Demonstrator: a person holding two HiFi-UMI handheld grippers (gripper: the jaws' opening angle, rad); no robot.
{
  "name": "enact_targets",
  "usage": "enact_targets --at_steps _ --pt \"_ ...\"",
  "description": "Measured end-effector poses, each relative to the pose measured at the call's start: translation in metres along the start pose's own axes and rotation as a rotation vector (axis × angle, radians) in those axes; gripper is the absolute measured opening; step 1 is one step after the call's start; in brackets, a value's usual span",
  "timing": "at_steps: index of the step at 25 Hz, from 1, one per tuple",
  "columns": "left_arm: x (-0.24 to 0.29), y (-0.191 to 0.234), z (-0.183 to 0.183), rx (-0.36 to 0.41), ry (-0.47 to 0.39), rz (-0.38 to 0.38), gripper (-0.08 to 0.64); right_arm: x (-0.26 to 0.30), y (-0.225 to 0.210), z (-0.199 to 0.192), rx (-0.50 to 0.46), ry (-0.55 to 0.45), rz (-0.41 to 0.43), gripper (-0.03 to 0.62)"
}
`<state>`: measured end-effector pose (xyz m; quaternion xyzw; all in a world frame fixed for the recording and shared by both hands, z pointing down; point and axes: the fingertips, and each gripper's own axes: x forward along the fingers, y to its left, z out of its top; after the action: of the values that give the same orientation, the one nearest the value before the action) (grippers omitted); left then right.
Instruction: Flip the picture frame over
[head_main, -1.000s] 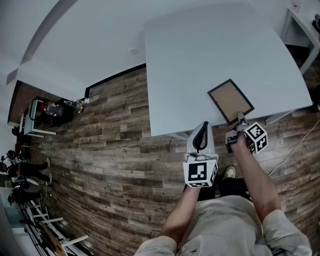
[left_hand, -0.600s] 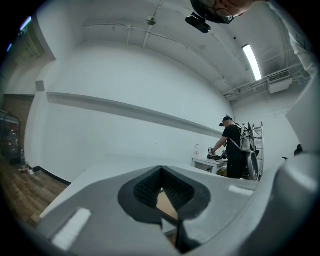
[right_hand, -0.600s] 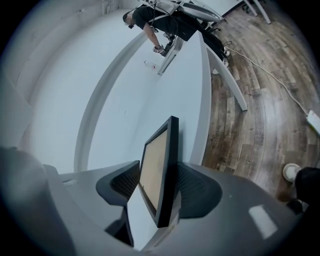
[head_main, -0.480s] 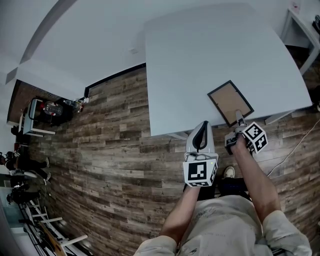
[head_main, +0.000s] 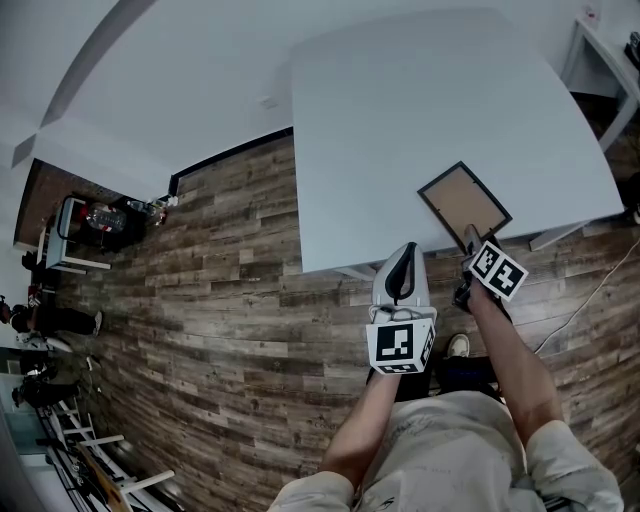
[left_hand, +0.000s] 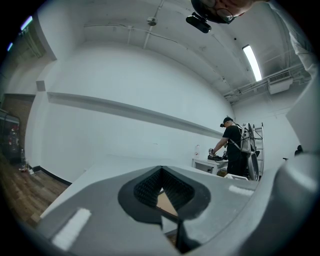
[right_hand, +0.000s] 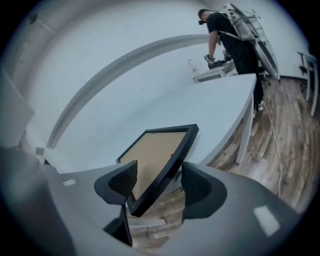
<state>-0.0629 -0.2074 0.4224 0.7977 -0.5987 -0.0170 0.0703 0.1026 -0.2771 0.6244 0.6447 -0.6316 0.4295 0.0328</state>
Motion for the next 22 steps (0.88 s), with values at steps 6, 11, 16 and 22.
enact_targets --at_steps 6,11,16,22 --pt "0.0 -0.002 0.0 0.001 0.001 -0.001 0.0 0.002 -0.005 -0.003 -0.301 0.038 -0.069 0.308" --pt "0.0 -0.003 0.001 -0.001 -0.004 -0.006 0.0 -0.002 0.007 0.01 -0.577 -0.006 -0.091 0.317" --pt "-0.001 -0.005 0.003 -0.001 -0.007 -0.007 0.0 -0.013 0.029 0.024 -0.652 -0.073 -0.035 0.29" --pt "-0.001 -0.003 0.007 0.001 -0.016 0.0 0.0 -0.049 0.075 0.057 -0.721 -0.246 0.123 0.192"
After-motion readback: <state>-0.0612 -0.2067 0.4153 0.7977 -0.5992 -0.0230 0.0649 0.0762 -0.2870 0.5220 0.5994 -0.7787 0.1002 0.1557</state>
